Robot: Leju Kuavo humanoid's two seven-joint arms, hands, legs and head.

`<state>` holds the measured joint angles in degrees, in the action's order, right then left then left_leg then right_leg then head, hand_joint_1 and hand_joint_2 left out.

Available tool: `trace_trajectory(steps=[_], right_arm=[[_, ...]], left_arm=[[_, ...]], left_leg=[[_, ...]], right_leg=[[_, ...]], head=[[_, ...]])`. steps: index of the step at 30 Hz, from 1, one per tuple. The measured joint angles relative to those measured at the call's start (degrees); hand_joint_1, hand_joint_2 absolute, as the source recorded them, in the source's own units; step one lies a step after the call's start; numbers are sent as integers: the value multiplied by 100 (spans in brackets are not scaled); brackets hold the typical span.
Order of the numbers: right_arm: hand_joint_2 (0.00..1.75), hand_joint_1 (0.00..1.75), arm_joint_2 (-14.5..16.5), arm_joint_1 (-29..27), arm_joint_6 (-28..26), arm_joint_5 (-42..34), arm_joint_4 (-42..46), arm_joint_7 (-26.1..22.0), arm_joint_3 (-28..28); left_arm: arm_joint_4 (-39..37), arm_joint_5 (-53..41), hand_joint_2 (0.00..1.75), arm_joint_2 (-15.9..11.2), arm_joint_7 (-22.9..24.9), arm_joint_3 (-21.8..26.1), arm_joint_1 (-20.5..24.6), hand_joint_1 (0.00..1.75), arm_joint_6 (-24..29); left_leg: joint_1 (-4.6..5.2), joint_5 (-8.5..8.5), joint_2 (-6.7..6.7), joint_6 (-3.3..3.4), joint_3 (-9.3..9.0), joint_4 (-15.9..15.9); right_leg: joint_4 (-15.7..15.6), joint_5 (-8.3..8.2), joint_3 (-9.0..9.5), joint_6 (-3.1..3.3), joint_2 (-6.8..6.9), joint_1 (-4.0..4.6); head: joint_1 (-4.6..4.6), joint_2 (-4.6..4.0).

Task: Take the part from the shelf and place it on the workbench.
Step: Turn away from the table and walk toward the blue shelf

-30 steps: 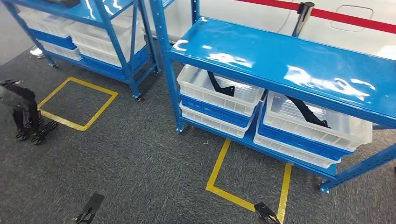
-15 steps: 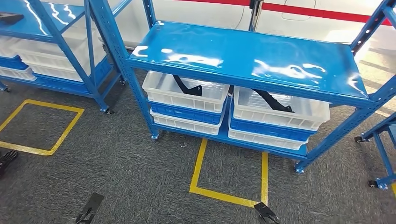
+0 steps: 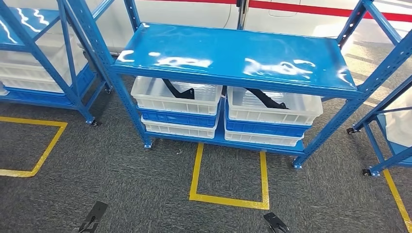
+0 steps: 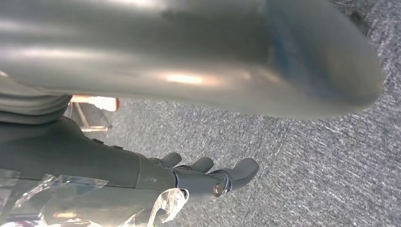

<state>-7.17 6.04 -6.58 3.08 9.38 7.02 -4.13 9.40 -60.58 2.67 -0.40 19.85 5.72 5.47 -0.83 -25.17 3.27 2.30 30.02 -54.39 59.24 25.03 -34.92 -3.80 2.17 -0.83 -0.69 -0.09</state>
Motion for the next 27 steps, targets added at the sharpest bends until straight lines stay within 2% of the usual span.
trace_trajectory(steps=[1,2,4,6,8,10,11,12,13,15,16,17,18,20,21,22,25,26,27], right_arm=[[0,0,-2,10,0,0,0,-1,0],[0,0,-3,16,0,-1,0,-1,0],[0,0,-3,9,1,-3,0,3,0],[0,0,-3,-4,1,-4,0,10,0],[0,0,-4,6,1,-3,0,11,0],[0,0,-4,12,4,1,0,8,1],[0,0,-4,9,8,3,0,6,2],[0,0,-4,5,11,4,0,6,2],[0,0,-4,3,14,6,0,5,2],[0,0,-4,3,20,25,0,-9,2],[0,0,-3,5,22,39,0,-25,2],[0,0,-4,4,24,55,0,-50,1],[0,0,-4,-2,20,75,0,-78,1],[87,0,-10,-20,-12,116,0,-132,-1],[131,0,-11,-23,-39,136,0,-147,-2],[175,0,-12,-19,-77,145,0,-155,-4],[175,0,-8,-10,-228,121,0,-106,-5],[175,0,-5,-28,-268,116,0,-78,-5],[175,0,-2,-62,-282,126,0,-58,-5]], left_arm=[[0,1,44,-1,2,1,1,0,1],[0,2,0,-1,3,1,3,0,2],[0,2,0,1,6,1,10,0,3],[0,0,0,3,10,-1,17,0,8],[0,-3,0,2,26,-1,9,0,15],[0,0,0,1,55,0,-9,0,17],[0,2,0,1,67,0,-16,0,17],[0,4,0,1,75,0,-17,0,17],[0,4,44,1,78,1,-13,0,17],[0,4,131,-1,79,1,2,0,17],[0,8,175,0,79,1,9,0,17],[0,15,175,1,83,1,10,0,17],[0,25,175,1,92,2,8,0,17],[0,38,175,4,151,4,8,0,15],[0,37,175,6,192,6,12,0,16],[0,33,175,8,240,7,15,0,21],[0,39,175,8,348,12,2,0,57],[1,57,175,8,371,13,0,0,65],[7,97,175,8,385,13,1,0,66]], left_leg=[[19,-17,46,-31,-14,-4],[39,-32,93,-63,-24,-6],[45,-58,186,-121,-40,-1],[14,-197,91,-175,15,-164],[-6,-550,-143,-210,299,-812],[-5,-867,-255,-223,690,-1636],[-4,-884,-269,-223,797,-1826],[-4,-788,-272,-218,798,-1779],[-5,-593,-275,-207,689,-1494],[1,-171,-321,-167,323,-625],[6,-49,-348,-148,192,-303],[13,-1,-372,-129,126,-123],[24,-4,-382,-111,118,-73],[15,30,-373,-46,110,-52],[7,52,-366,-7,100,-37],[-4,70,-357,28,89,-22],[-4,78,-314,59,92,-19],[-3,77,-300,59,90,-20],[-4,74,-291,58,85,-20]], right_leg=[[-272,-79,136,24,74,14],[-400,-97,190,54,105,28],[-418,-96,170,128,-1,37],[-431,-113,168,203,-101,25],[-439,-128,166,264,-189,9],[-435,-130,164,292,-288,14],[-434,-129,169,295,-339,18],[-432,-128,176,295,-385,21],[-431,-127,189,293,-426,22],[-422,-118,206,274,-492,36],[-419,-116,205,254,-515,45],[-419,-116,198,230,-531,54],[-423,-122,190,201,-542,62],[-422,-114,183,141,-527,47],[-328,-41,145,111,-483,41],[-112,100,55,83,-426,35],[1084,667,-472,20,-302,22],[1328,726,-582,10,-293,18],[1331,670,-574,8,-286,14]], head=[[3,0],[7,0],[15,0],[19,0],[28,0],[36,0],[38,0],[38,0],[38,0],[38,0],[38,0],[37,0],[37,0],[35,0],[32,0],[27,0],[18,0],[18,0],[18,0]])
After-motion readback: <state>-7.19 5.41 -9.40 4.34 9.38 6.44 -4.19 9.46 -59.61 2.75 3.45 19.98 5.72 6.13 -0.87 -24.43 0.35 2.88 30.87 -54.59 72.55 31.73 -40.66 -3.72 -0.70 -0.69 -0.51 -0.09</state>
